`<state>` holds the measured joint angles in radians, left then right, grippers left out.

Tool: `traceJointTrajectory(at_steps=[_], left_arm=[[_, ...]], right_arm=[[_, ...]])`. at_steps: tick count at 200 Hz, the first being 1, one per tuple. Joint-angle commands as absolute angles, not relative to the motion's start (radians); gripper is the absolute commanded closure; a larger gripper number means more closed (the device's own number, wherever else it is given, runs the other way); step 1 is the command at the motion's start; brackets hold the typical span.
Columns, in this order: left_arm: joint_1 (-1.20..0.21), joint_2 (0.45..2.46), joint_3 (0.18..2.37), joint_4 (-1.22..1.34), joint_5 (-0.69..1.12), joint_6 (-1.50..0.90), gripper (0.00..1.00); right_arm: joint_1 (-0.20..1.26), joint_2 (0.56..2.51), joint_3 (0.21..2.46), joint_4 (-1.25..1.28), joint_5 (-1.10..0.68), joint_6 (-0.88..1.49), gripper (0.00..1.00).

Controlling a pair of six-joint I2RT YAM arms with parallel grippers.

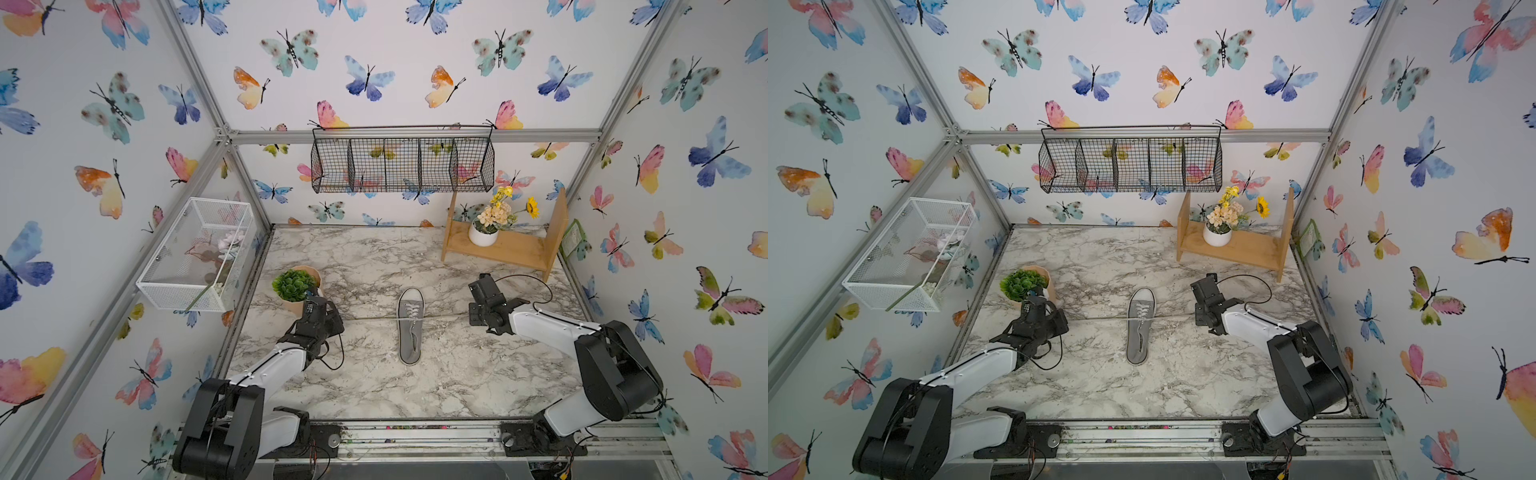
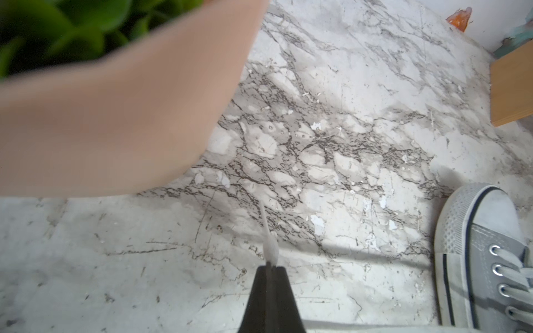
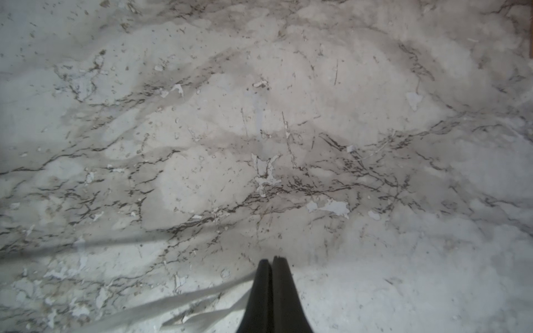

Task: Tie the shoes
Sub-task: Tie the shoelace on the shoe.

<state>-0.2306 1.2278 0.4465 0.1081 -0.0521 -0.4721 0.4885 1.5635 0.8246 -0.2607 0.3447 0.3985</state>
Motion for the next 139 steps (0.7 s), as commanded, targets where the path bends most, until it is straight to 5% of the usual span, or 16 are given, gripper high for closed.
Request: traceJointTrajectory(at_steps=[1,139], left_arm=[[-0.233,1.231,0.435,0.087,-0.14,-0.469,1.0],[-0.184,1.137,0.469,0.041,-0.194,-0.5,1.0]], right_arm=[[0.488,1.592,0.863,-0.314,0.41,0.384,0.96],[0.488,1.579,0.893,-0.363,0.401,0.364,0.96]])
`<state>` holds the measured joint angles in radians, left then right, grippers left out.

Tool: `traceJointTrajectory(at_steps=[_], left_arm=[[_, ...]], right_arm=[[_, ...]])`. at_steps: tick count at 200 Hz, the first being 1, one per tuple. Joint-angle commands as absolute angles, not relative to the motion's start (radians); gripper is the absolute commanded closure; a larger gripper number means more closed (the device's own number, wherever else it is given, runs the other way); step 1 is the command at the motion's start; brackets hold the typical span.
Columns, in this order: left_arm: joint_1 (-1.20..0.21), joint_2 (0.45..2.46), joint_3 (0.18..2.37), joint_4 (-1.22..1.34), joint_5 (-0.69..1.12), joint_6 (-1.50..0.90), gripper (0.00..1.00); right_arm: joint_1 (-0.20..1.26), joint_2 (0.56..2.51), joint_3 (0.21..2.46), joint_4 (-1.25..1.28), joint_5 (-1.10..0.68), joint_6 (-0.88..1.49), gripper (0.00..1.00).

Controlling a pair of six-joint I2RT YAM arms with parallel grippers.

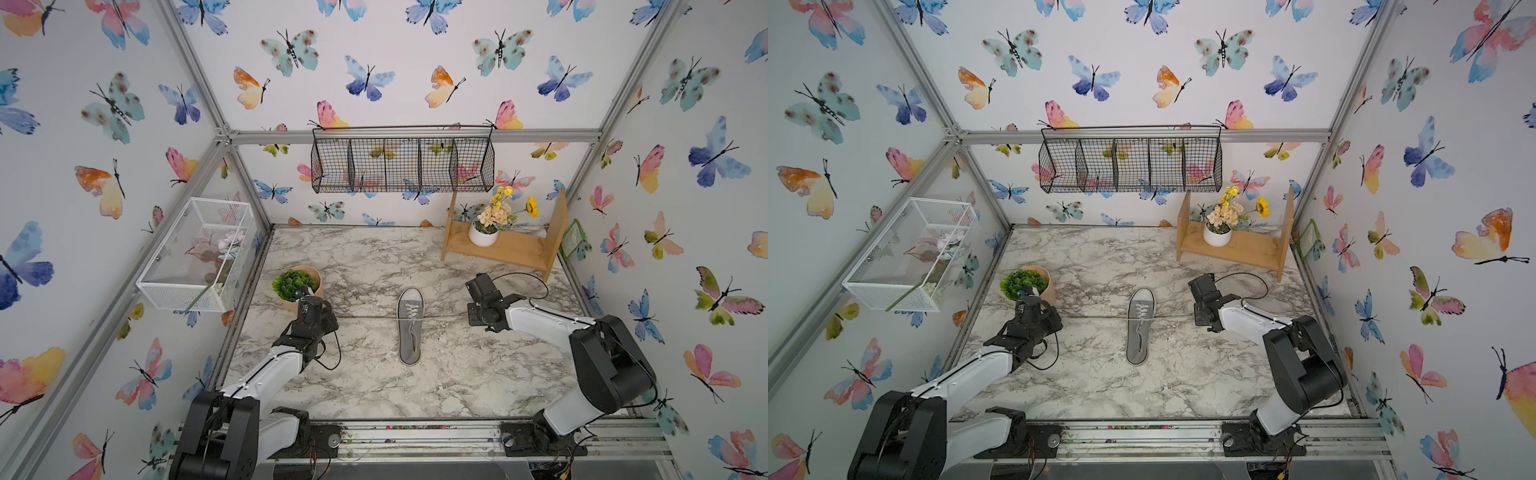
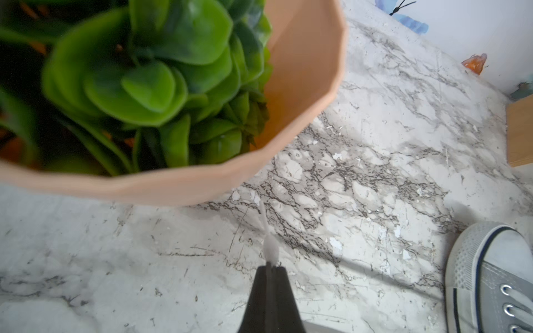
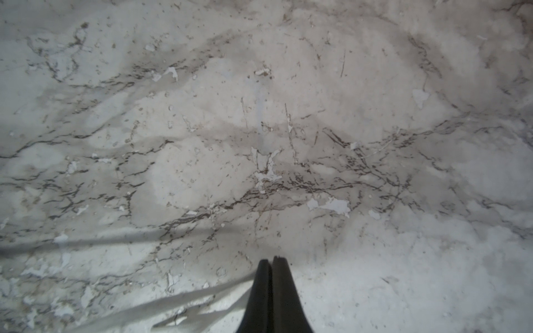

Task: Tie the shoes
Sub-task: Tie the shoelace on the shoe, then wrap the shoelace around the shoelace.

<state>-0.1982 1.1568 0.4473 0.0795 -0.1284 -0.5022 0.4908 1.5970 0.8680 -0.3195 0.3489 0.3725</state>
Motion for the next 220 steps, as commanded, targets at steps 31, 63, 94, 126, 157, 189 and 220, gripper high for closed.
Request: traceJointTrajectory(at_steps=[31,63,94,126,157,189,220], left_arm=[[-0.156,1.16,0.443,0.061,-0.181,-0.507,1.0],[-0.162,1.167,0.437,0.071,-0.16,-0.514,1.0],[-0.237,1.154,0.458,0.071,-0.135,-0.518,1.0],[-0.248,1.12,0.489,0.069,-0.023,-0.529,1.0],[-0.288,1.089,0.548,0.052,0.068,-0.528,1.0],[-0.342,1.089,0.626,0.03,0.172,-0.512,1.0],[-0.404,1.094,0.712,0.017,0.245,-0.506,1.0]], right_arm=[[0.488,1.587,0.884,-0.374,0.413,0.364,0.96],[0.488,1.612,0.878,-0.366,0.392,0.357,0.97],[0.488,1.611,0.886,-0.337,0.292,0.328,0.97],[0.488,1.576,0.89,-0.335,0.22,0.281,0.9],[0.488,1.486,0.885,-0.308,0.168,0.223,0.61],[0.488,1.392,0.858,-0.174,-0.087,0.115,0.51],[0.5,1.381,0.82,0.044,-0.433,0.084,0.48]])
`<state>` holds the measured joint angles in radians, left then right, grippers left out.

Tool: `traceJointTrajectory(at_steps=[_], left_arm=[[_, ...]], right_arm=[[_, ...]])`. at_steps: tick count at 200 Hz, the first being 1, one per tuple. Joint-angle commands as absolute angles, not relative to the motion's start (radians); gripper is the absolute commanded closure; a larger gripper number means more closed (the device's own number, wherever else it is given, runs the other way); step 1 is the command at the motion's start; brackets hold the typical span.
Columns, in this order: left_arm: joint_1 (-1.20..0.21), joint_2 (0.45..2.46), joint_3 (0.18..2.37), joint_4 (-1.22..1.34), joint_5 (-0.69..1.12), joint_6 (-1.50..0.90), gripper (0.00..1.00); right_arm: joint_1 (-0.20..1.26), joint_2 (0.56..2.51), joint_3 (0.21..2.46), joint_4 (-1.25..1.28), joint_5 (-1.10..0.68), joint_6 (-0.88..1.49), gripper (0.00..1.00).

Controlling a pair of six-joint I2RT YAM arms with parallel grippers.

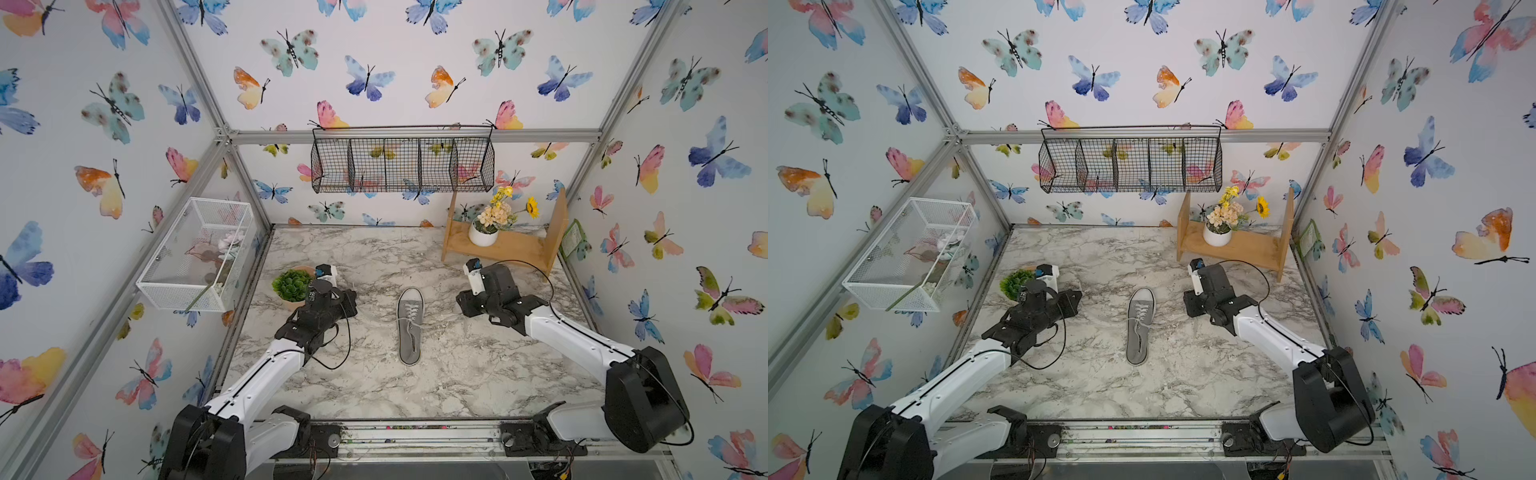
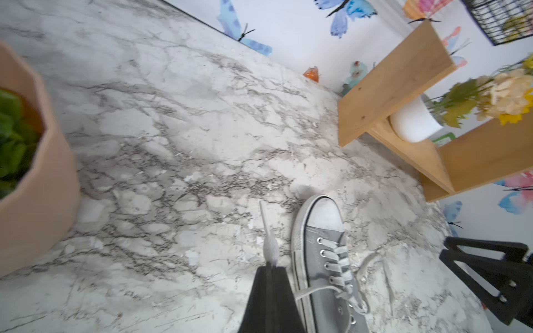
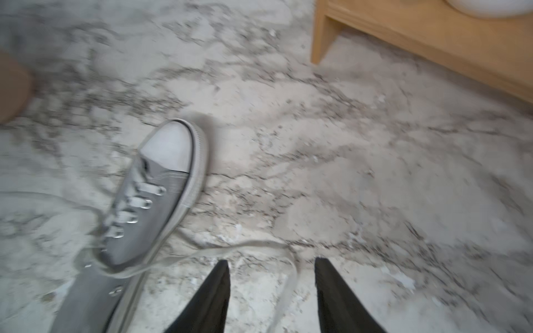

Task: Tie the shoes
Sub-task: Wrap the shoelace around the shoelace.

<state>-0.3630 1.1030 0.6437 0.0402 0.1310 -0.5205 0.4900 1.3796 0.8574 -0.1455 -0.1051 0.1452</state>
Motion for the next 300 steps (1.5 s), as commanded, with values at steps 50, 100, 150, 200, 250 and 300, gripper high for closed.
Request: traceJointTrajectory(at_steps=[50,100,150,200,250,300], left_arm=[[-0.459,1.113,0.85,-0.011,0.327,-0.513,1.0],[-0.472,1.157,0.929,-0.032,0.386,-0.518,1.0],[-0.474,1.166,0.952,-0.051,0.384,-0.514,1.0],[-0.474,1.157,0.95,-0.061,0.375,-0.508,1.0],[-0.474,1.145,0.944,-0.071,0.367,-0.5,1.0],[-0.474,1.14,0.942,-0.072,0.361,-0.5,1.0]], right_arm=[[0.606,1.468,0.805,0.265,-0.534,-0.011,0.45],[0.685,1.568,0.752,0.479,-0.52,-0.079,0.39],[0.744,1.674,0.76,0.6,-0.479,-0.103,0.41],[0.781,1.752,0.794,0.654,-0.415,-0.097,0.51],[0.801,1.801,0.829,0.673,-0.351,-0.092,0.61],[0.813,1.834,0.859,0.67,-0.368,-0.082,0.73]])
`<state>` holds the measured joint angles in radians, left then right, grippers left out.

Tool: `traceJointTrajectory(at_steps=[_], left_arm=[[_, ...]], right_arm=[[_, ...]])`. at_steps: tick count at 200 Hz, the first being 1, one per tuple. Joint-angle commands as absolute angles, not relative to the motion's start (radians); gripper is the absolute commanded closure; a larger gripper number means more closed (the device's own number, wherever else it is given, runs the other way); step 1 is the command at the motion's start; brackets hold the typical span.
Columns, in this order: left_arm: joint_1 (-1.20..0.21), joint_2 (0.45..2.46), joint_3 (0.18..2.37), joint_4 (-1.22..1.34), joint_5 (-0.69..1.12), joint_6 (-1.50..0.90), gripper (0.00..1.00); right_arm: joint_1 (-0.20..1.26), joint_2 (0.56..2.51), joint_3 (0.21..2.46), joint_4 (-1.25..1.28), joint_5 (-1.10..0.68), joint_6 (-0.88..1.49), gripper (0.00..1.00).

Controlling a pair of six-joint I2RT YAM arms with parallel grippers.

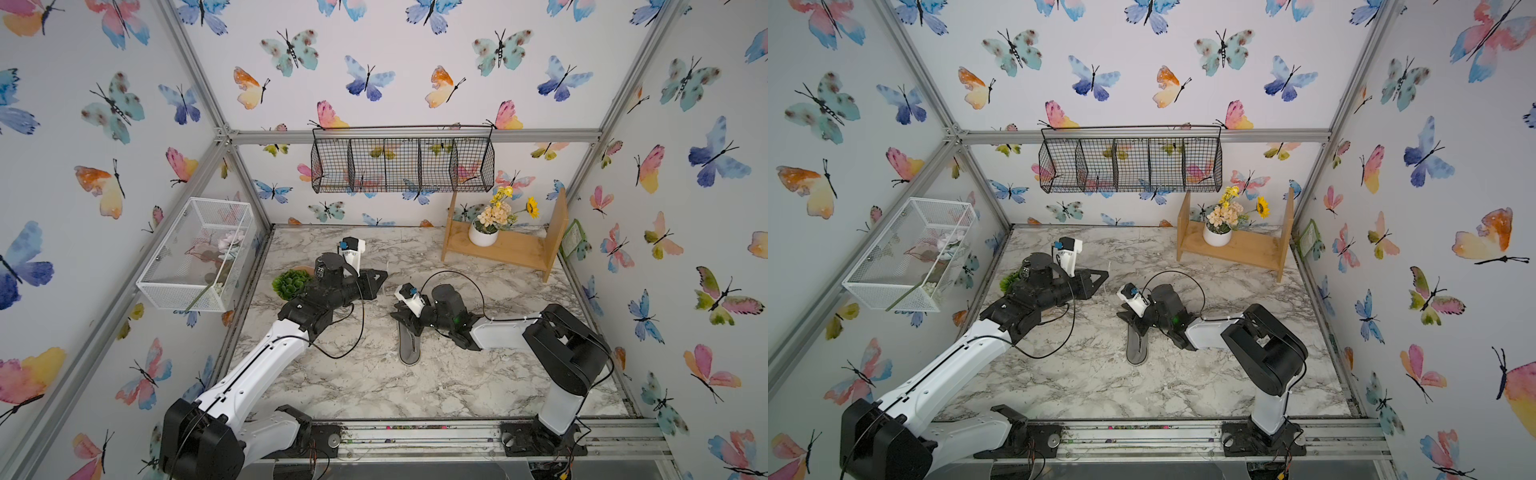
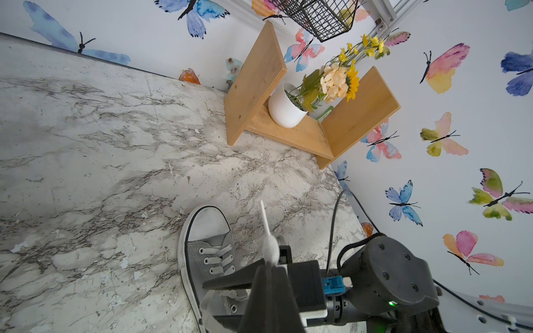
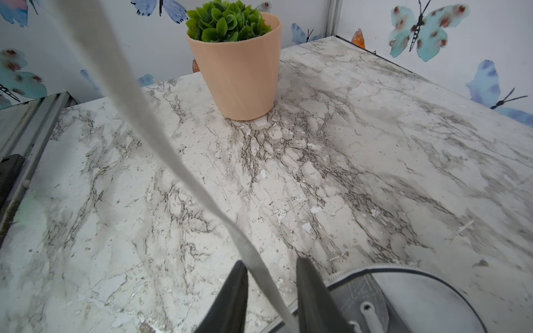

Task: Tie the shoes
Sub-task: Wrap the shoelace around the shoelace.

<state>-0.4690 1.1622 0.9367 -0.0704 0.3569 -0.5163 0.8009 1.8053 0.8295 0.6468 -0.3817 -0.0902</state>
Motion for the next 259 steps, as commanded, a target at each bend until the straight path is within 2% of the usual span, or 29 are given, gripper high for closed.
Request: traceJointTrajectory(at_steps=[1,60,147,192,243,259], left_arm=[[-0.474,1.141,0.941,-0.072,0.36,-0.5,1.0],[-0.47,1.128,0.93,-0.087,0.312,-0.496,1.0],[-0.346,1.113,0.641,0.017,0.264,-0.553,1.0],[-0.348,1.188,0.517,0.081,0.246,-0.54,0.85],[-0.354,1.183,0.435,0.094,0.181,-0.525,0.49],[-0.37,1.145,0.423,0.093,0.137,-0.513,0.44]], right_arm=[[0.813,1.833,0.859,0.67,-0.369,-0.083,0.74],[0.817,1.811,0.831,0.678,-0.31,-0.053,0.93],[0.816,1.703,0.771,0.596,-0.236,-0.011,0.96],[0.816,1.706,0.804,0.518,-0.23,-0.002,0.94],[0.815,1.706,0.805,0.494,-0.224,-0.002,0.93],[0.815,1.707,0.806,0.493,-0.226,-0.002,0.93]])
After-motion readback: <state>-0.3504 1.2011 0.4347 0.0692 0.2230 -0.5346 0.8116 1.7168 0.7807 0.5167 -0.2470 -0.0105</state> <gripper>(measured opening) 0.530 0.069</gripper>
